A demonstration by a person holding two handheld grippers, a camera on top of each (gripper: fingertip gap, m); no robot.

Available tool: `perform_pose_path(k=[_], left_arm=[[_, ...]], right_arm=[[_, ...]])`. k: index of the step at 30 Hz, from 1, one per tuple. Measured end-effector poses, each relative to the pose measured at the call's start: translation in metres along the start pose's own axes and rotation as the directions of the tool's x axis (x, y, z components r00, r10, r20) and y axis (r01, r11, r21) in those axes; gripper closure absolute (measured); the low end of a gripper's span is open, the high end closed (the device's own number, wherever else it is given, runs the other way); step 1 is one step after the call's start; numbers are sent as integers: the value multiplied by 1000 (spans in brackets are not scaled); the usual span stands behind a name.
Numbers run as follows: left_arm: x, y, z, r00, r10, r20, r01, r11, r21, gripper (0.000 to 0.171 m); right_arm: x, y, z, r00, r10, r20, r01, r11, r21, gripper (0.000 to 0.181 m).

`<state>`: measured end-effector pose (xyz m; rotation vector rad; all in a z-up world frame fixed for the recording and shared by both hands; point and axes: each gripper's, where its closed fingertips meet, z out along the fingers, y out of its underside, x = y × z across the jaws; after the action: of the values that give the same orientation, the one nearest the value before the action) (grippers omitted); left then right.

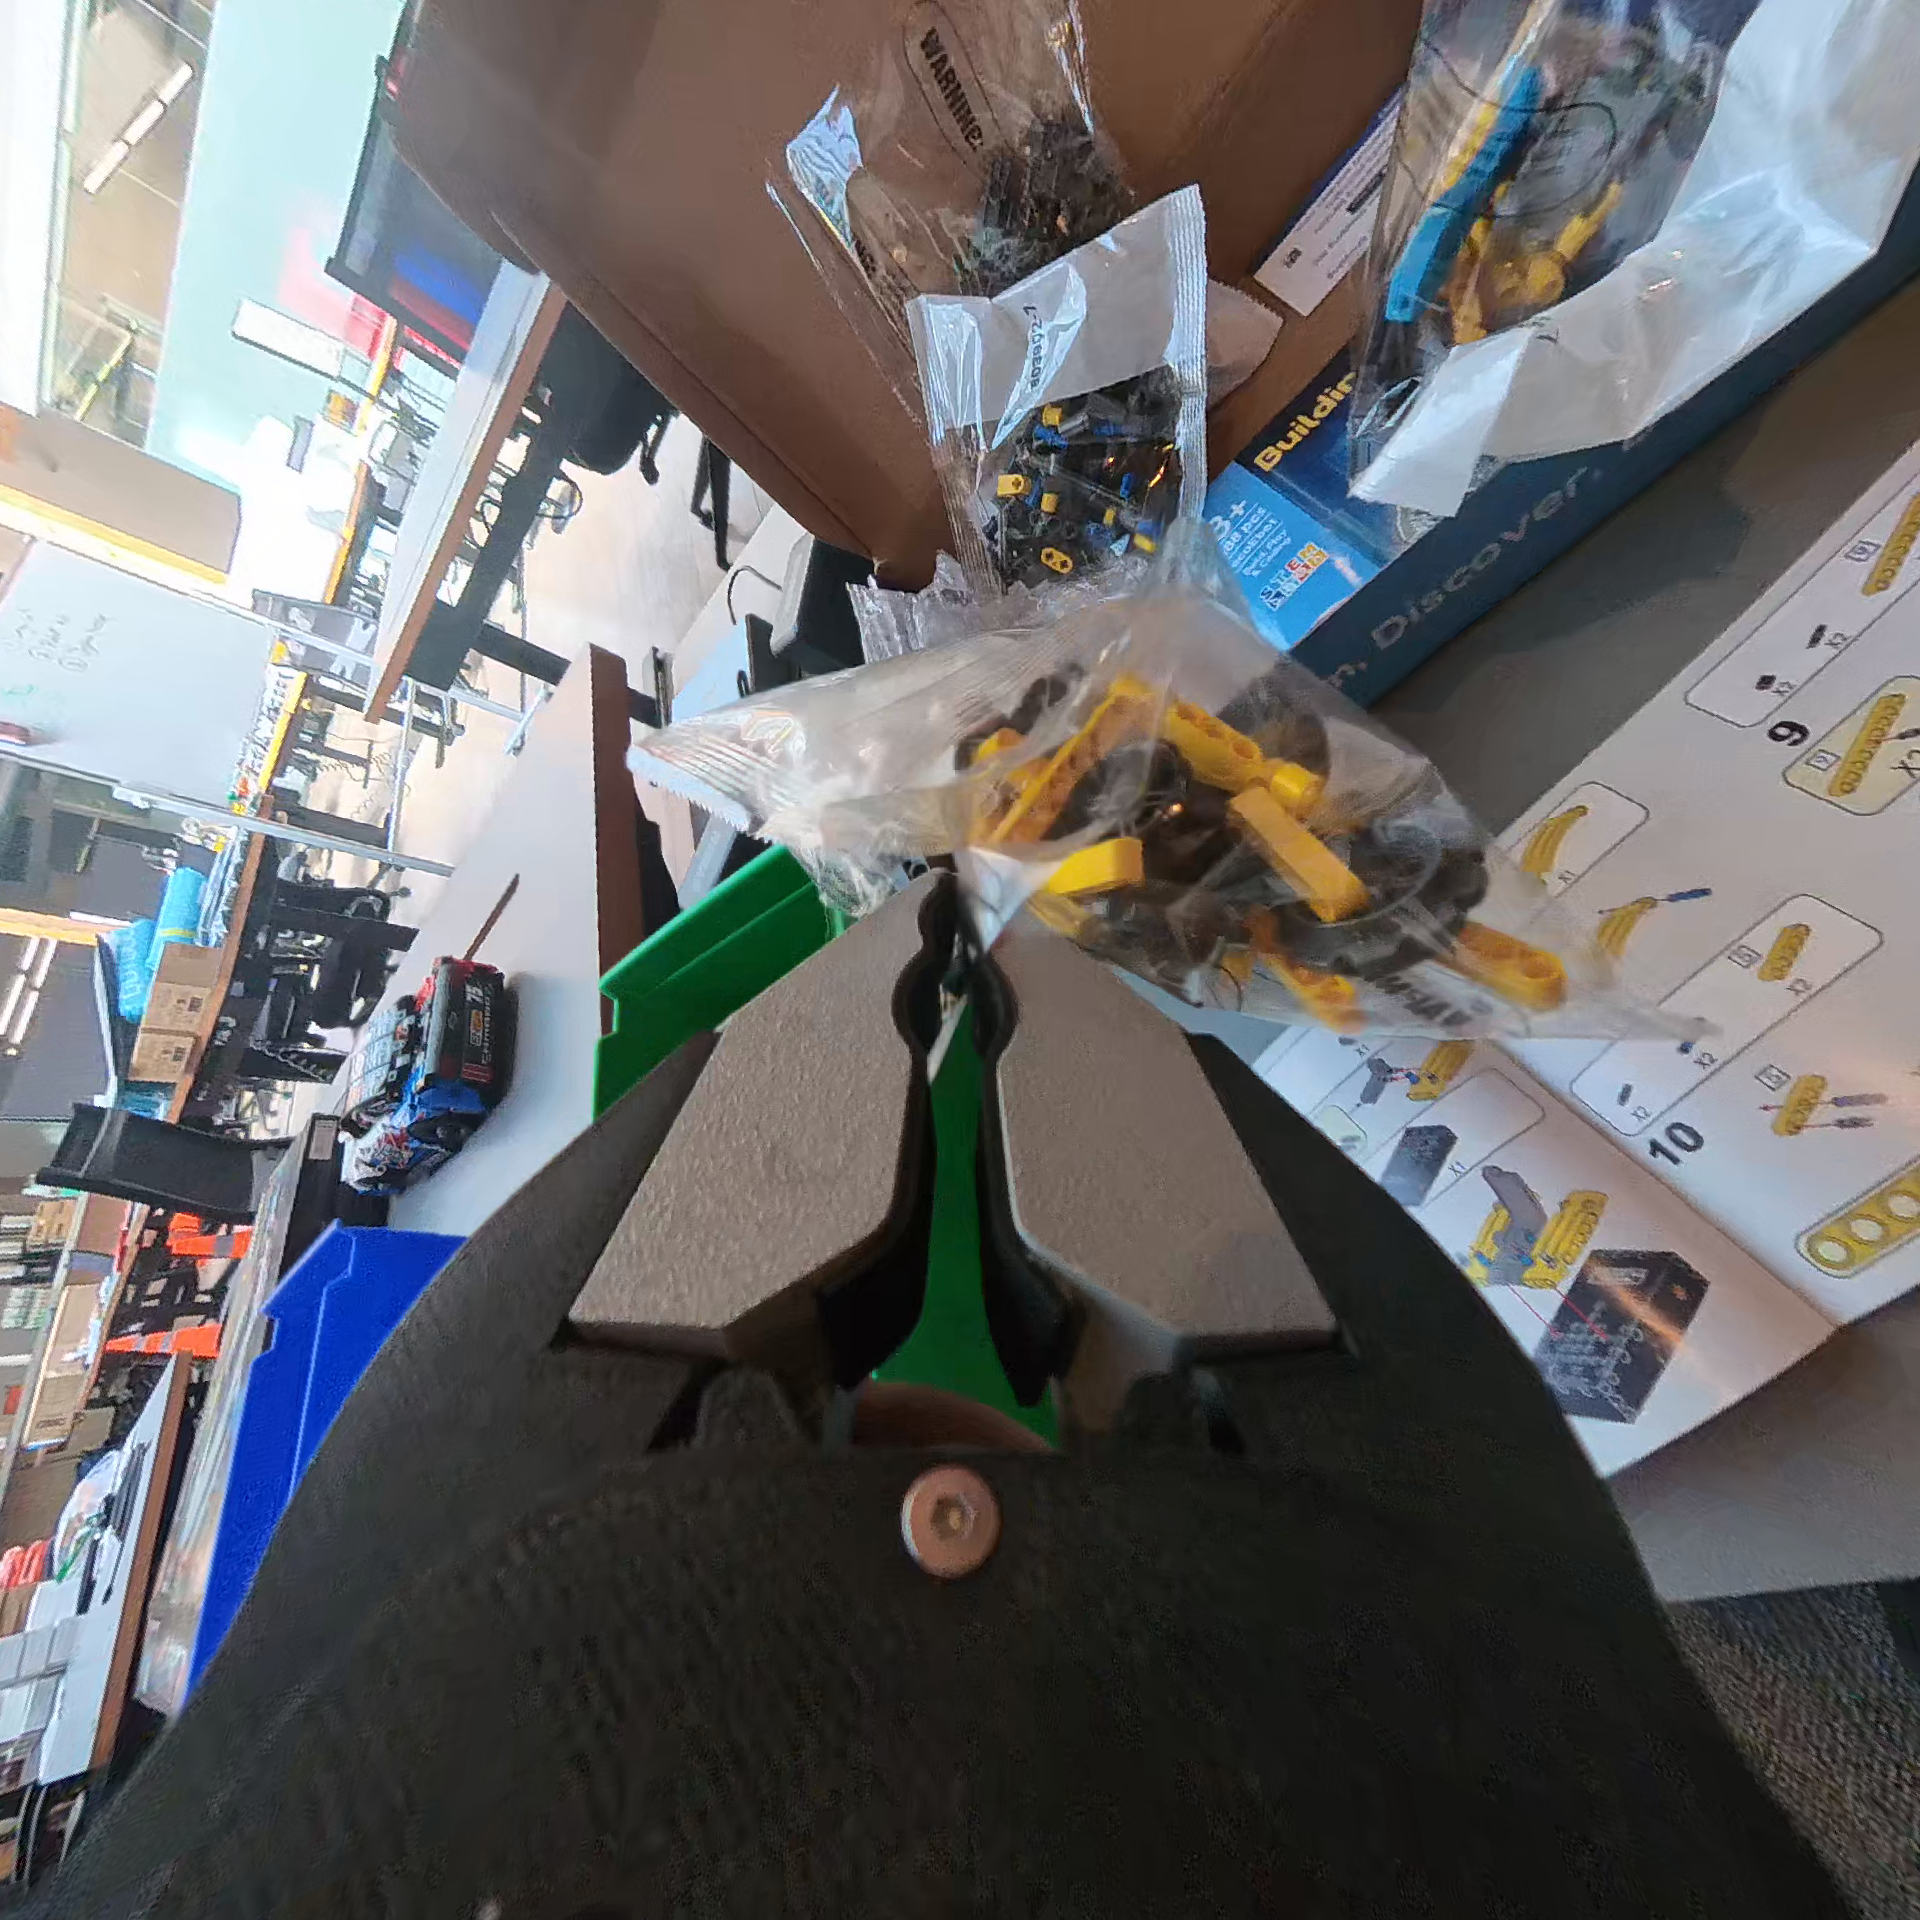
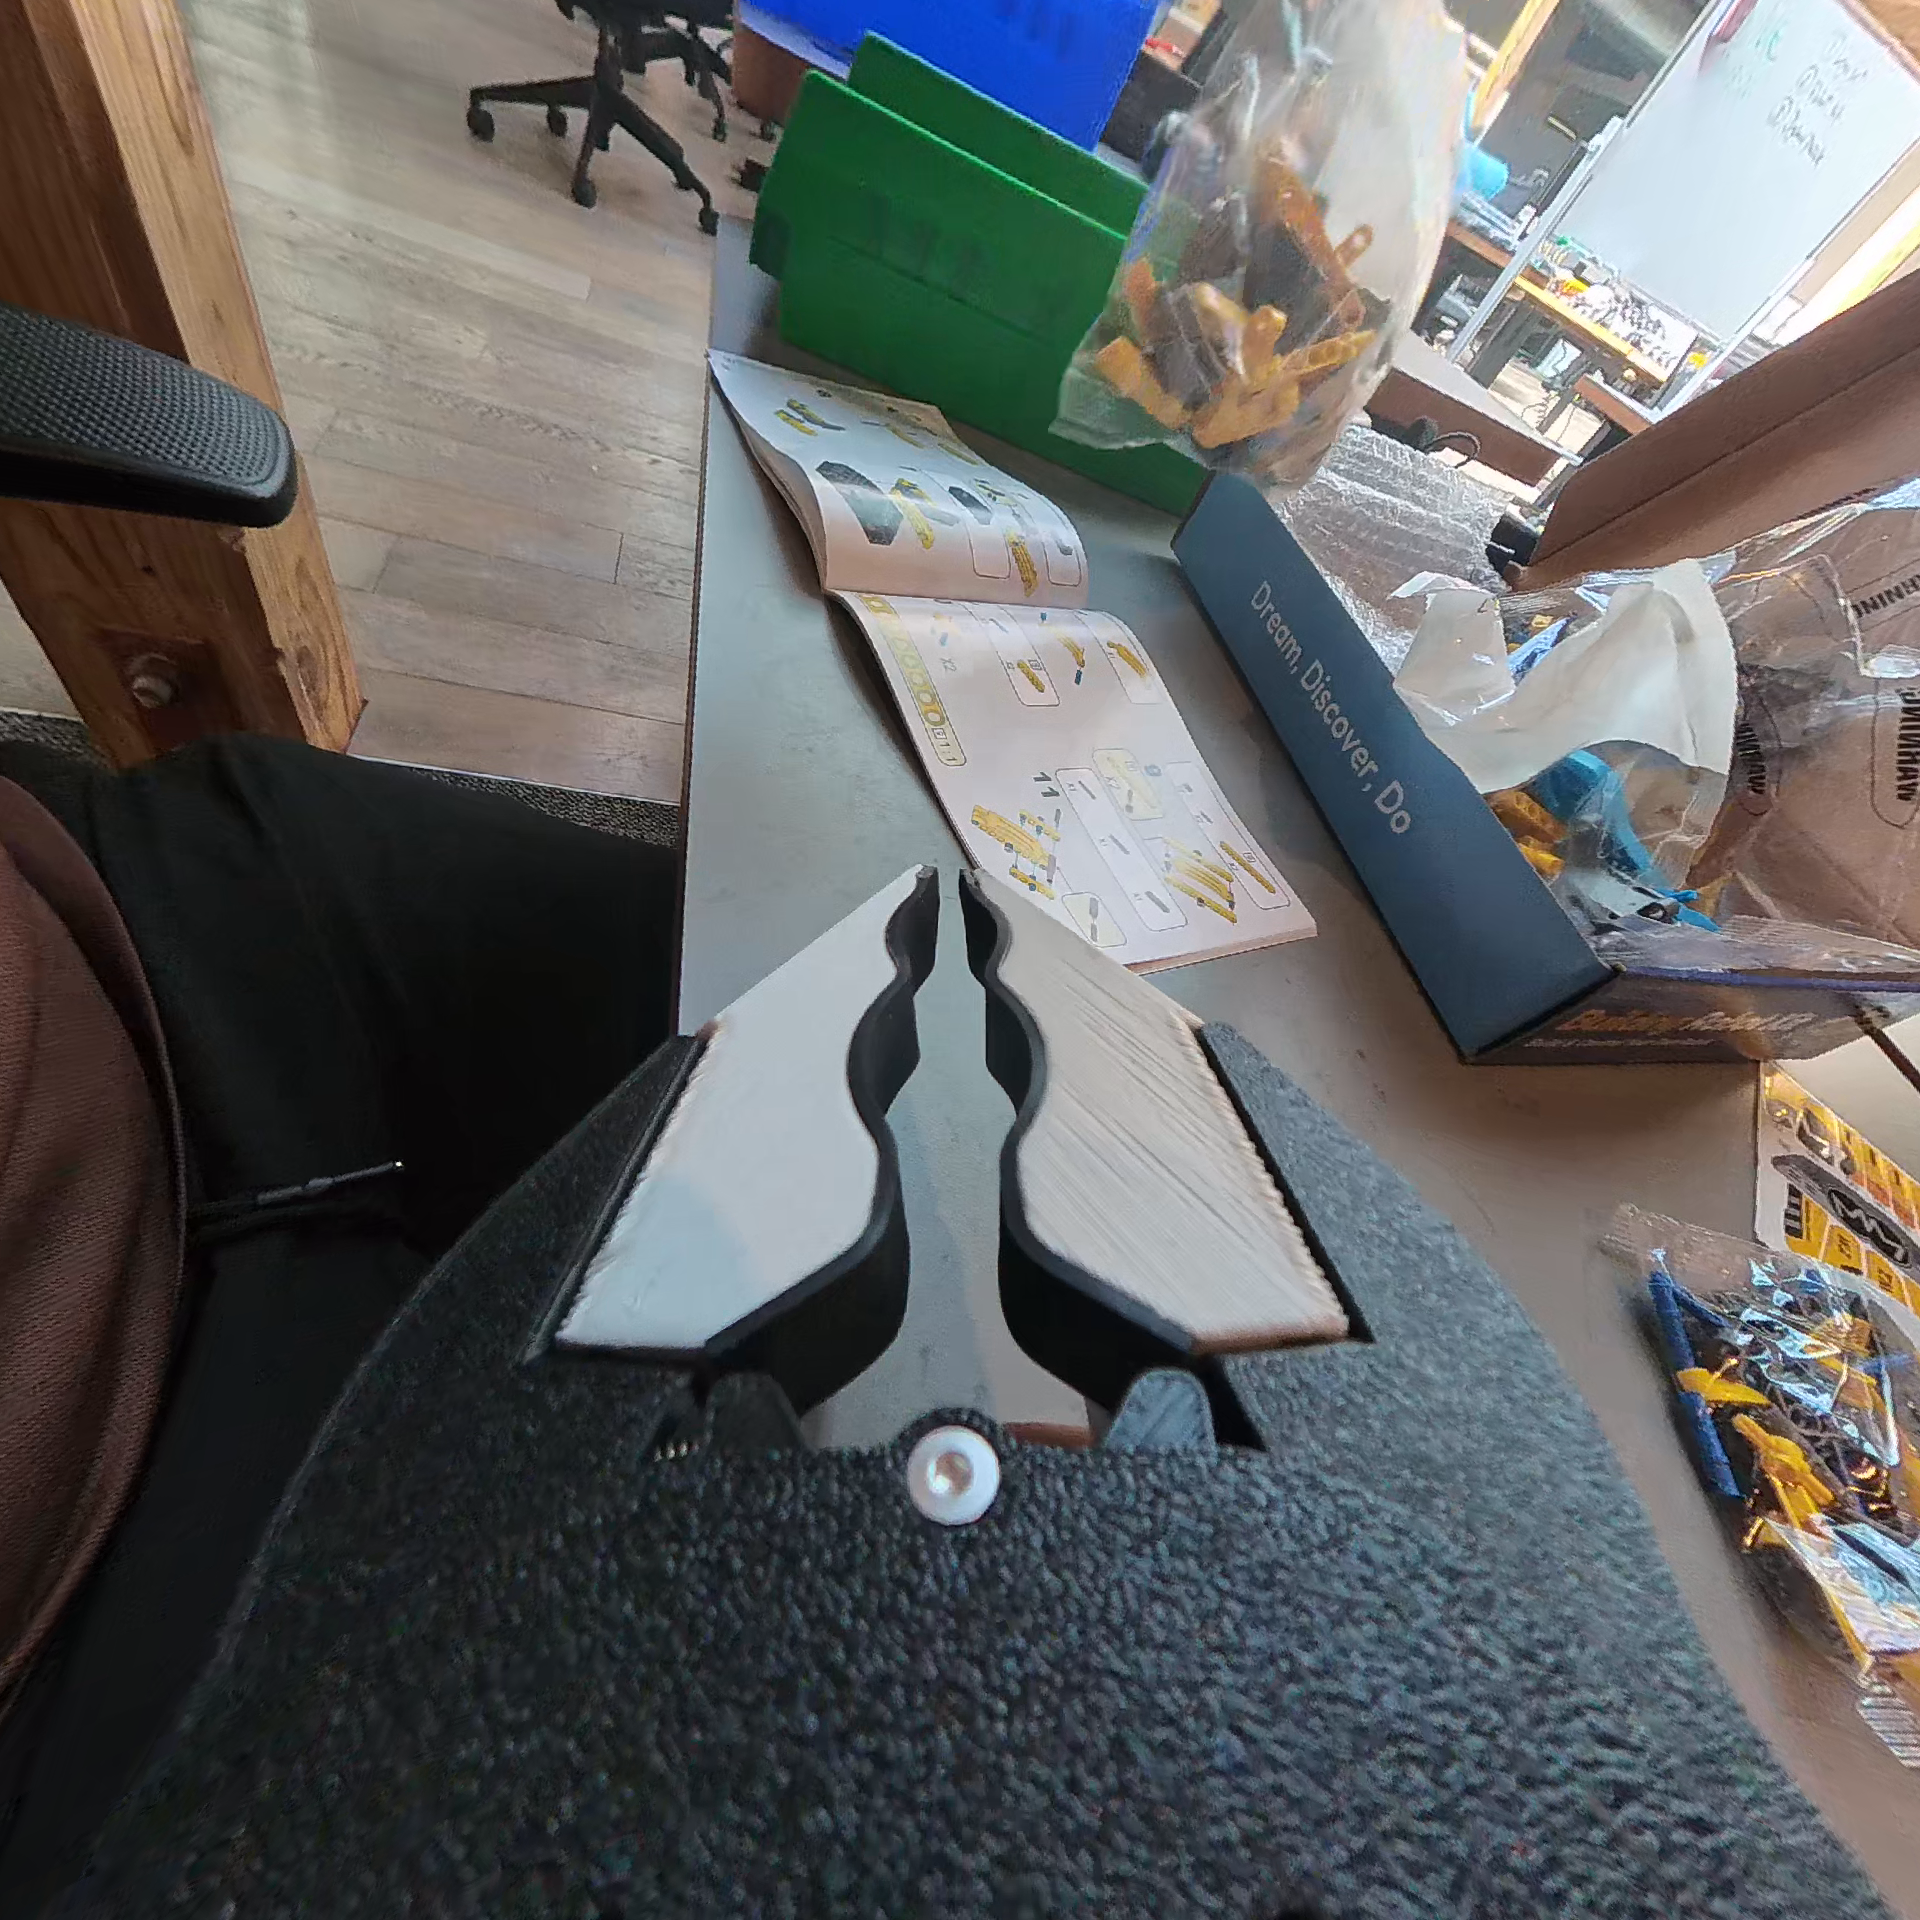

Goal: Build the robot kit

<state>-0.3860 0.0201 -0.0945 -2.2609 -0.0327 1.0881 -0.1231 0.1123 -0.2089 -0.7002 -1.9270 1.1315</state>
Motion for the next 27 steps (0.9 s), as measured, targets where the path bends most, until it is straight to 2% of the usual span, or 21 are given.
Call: perform_pose_path(k=[11, 15, 20, 27], left_arm=[[0, -2, -36, 1000, -5, -7, 5, 1000, 6, 171], [12, 6, -28, 999, -23, -40, 21, 999, -37, 171], [44, 9, -15, 991, -87, -102, 83, 995, -50, 171], [59, 6, 7, 959, -270, -89, 269, 963, -22, 171]], right_arm=[[1, 0, 0, 1000, 5, -2, -5, 1000, -3, 178], [0, 1, 0, 1000, 2, -2, -2, 1000, -4, 178], [0, 0, 0, 1000, -5, -9, 5, 1000, 0, 179], [0, 0, 0, 1000, -8, -10, 8, 1000, -1, 179]])
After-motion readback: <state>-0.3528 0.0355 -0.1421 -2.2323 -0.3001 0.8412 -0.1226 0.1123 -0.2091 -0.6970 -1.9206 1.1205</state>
